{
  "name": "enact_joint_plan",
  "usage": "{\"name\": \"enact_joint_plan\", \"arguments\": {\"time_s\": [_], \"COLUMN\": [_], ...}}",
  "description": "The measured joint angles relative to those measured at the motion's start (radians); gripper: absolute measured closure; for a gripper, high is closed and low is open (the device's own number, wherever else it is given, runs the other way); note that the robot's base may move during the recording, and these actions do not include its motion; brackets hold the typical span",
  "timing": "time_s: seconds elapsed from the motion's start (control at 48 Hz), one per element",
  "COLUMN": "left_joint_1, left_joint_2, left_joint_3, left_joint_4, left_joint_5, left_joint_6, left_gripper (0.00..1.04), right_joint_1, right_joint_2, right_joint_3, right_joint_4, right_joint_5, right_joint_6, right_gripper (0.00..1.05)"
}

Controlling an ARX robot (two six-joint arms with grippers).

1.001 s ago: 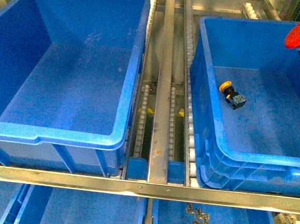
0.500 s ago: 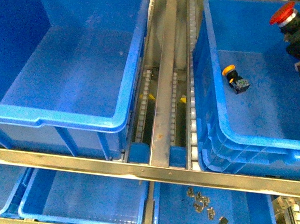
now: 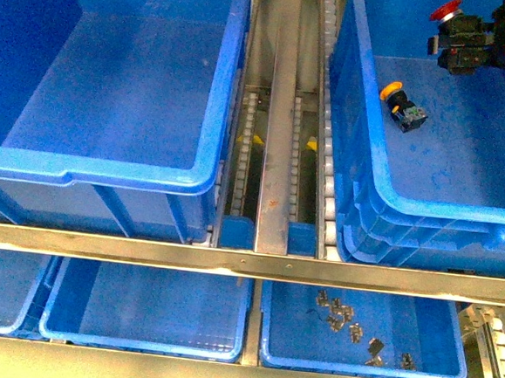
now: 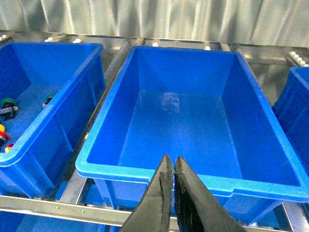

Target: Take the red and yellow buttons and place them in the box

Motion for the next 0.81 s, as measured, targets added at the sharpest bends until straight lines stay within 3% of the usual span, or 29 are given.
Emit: {"name": "enact_joint_plan", "arguments": {"time_s": [0.479,0.73,0.813], "left_joint_1": [0.000,0.000,0.000], "left_joint_2": [0.000,0.000,0.000], "left_joint_3": [0.000,0.000,0.000], "left_joint_4": [0.000,0.000,0.000], "left_joint_5": [0.000,0.000,0.000], "left_joint_6": [0.000,0.000,0.000], "left_gripper": [1.03,1.03,1.03], "right_joint_1": [-0.001,-0.009,-0.013], "right_joint_2": [0.263,0.270,0.233], "right_joint_3": [0.306,0.282,0.219], "right_joint_4": [-0.100,-0.033,0.008], "right_joint_5": [0.134,0.114,0.107], "right_joint_6": [0.068,0.089,0.082], "right_gripper": [0.62,0.08,0.07]}}
